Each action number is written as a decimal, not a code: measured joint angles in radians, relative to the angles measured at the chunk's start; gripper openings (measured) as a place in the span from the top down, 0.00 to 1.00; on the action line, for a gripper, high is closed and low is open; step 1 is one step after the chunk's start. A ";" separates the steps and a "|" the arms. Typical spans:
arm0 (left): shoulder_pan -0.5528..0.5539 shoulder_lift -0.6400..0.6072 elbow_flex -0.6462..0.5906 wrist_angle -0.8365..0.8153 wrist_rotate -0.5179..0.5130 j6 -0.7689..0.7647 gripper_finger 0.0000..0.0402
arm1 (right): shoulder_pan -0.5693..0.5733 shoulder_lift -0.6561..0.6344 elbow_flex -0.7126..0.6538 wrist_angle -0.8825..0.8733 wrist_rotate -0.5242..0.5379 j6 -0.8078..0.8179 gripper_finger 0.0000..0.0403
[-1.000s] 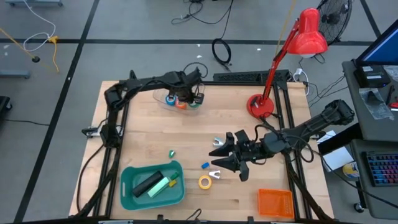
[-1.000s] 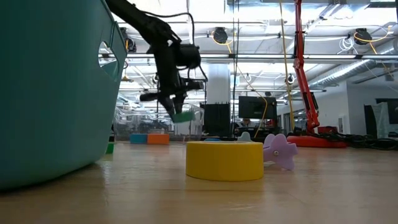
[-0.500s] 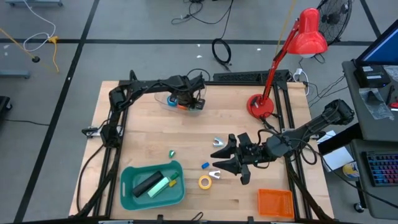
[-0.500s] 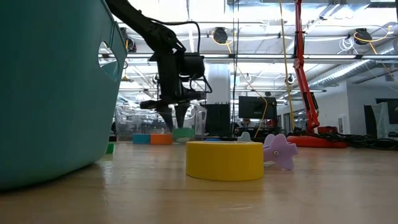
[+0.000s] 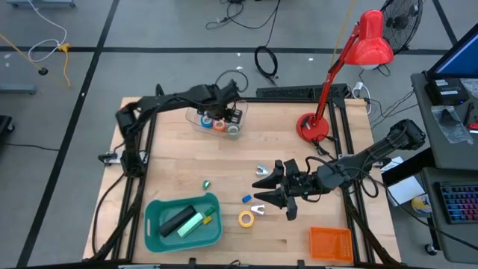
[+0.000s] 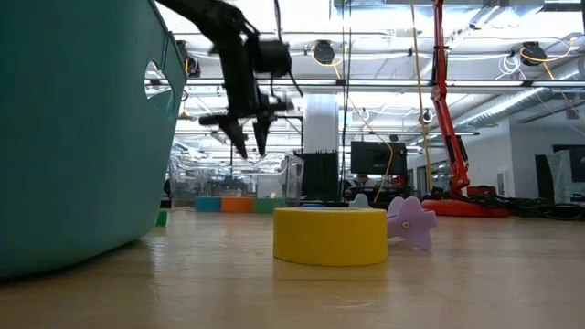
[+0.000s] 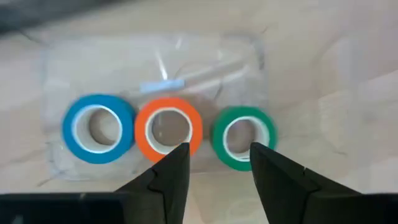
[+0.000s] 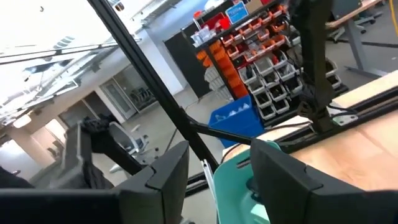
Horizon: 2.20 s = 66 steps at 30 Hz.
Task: Pick and place Stapler, Stapler remover, tape
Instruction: Put the light blue staple remover into the orange bin
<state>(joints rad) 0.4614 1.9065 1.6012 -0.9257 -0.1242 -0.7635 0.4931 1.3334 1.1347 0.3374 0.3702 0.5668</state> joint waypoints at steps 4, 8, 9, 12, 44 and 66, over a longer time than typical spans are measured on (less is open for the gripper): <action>-0.022 -0.098 0.000 0.017 0.000 0.000 0.62 | -0.010 0.000 0.000 -0.070 0.005 0.032 0.59; -0.095 -0.187 0.000 0.023 0.034 0.034 0.63 | -0.020 0.000 0.000 -0.258 0.054 0.093 0.59; -0.122 -0.203 0.001 0.024 0.044 0.047 0.63 | -0.024 0.000 0.000 -0.328 0.066 0.117 0.59; -0.224 -0.251 0.001 0.015 0.074 0.075 0.63 | -0.048 0.000 -0.001 -0.562 0.079 0.207 0.59; -0.788 -0.335 0.001 0.059 -0.202 -0.126 0.63 | -0.562 0.185 -0.500 -0.144 -0.390 0.152 0.59; -0.798 -0.335 0.001 0.054 -0.201 -0.126 0.63 | -0.557 0.330 -0.487 -0.013 -0.410 0.174 0.82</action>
<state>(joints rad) -0.3367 1.5719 1.6024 -0.8717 -0.3252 -0.8898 -0.0635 1.6634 0.6479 0.3241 -0.0397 0.7407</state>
